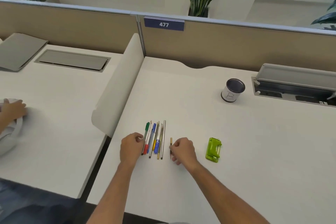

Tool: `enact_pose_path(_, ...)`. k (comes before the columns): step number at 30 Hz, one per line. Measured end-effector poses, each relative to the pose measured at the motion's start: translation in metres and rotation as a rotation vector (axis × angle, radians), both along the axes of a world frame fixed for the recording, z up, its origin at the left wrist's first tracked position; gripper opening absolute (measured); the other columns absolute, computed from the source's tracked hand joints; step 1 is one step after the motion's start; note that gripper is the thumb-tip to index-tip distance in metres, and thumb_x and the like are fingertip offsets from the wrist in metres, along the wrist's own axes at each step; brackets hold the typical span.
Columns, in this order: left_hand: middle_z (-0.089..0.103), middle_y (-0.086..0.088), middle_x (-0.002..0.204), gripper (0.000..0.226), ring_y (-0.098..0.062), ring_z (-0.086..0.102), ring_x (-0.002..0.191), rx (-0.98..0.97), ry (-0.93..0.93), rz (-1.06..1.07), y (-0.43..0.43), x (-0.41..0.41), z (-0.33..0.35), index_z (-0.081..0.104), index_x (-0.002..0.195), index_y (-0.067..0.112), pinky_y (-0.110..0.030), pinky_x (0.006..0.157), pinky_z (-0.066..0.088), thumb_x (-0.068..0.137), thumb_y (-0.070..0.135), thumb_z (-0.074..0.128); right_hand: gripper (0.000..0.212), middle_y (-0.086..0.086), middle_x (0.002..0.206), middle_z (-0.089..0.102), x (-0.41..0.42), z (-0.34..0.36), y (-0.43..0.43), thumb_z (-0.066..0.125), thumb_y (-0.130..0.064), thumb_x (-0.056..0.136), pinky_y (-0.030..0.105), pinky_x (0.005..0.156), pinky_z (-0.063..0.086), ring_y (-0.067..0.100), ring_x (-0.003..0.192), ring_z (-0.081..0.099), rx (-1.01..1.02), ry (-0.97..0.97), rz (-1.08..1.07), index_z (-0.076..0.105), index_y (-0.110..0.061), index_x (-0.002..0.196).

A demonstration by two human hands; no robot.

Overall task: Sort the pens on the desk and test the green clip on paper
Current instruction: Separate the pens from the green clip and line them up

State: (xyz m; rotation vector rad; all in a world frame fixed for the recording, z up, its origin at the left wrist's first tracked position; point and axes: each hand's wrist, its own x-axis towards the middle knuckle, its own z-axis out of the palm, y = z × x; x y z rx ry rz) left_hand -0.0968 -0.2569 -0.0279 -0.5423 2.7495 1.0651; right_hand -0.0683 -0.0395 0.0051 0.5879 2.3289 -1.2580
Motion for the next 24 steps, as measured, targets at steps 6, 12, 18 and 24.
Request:
enact_pose_path(6, 0.078, -0.002, 0.096, 0.017, -0.018, 0.073, 0.084, 0.021, 0.005, -0.013, -0.003, -0.001, -0.003, 0.082, 0.112, 0.014, -0.034, 0.078, 0.064, 0.099, 0.017, 0.071, 0.018, 0.012, 0.068, 0.079, -0.030, -0.012, -0.018, 0.070, -0.014, 0.098, 0.047, 0.059, 0.069, 0.030, 0.060, 0.080, 0.056, 0.009, 0.039, 0.073, -0.002, 0.086)
enact_pose_path(12, 0.075, 0.005, 0.090, 0.009, -0.012, 0.071, 0.080, -0.017, 0.083, 0.063, -0.003, 0.002, -0.006, 0.079, 0.105, 0.021, -0.022, 0.065, 0.055, 0.100, 0.023, 0.072, 0.028, 0.009, 0.066, 0.076, -0.024, -0.019, -0.015, 0.078, -0.031, 0.097, 0.034, 0.047, 0.065, 0.026, 0.054, 0.077, 0.033, 0.028, -0.007, 0.070, -0.009, 0.081)
enact_pose_path(18, 0.071, 0.012, 0.079, 0.007, -0.008, 0.067, 0.070, 0.021, 0.237, -0.026, 0.031, 0.005, 0.001, 0.076, 0.093, 0.025, -0.025, 0.060, 0.051, 0.096, 0.020, 0.075, 0.023, -0.008, 0.064, 0.067, 0.019, -0.023, 0.014, 0.071, -0.036, 0.093, 0.030, 0.053, 0.052, 0.009, 0.059, 0.066, 0.158, 0.186, -0.042, 0.064, -0.028, 0.072)
enact_pose_path(24, 0.073, 0.010, 0.083, 0.004, -0.009, 0.067, 0.069, 0.112, 0.310, -0.383, 0.101, 0.021, 0.013, 0.077, 0.093, 0.021, -0.035, 0.070, 0.059, 0.095, 0.017, 0.077, 0.018, -0.010, 0.069, 0.066, 0.061, -0.014, 0.051, 0.068, -0.034, 0.094, 0.017, 0.053, 0.040, 0.008, 0.065, 0.063, 0.292, 0.338, -0.073, 0.061, -0.027, 0.079)
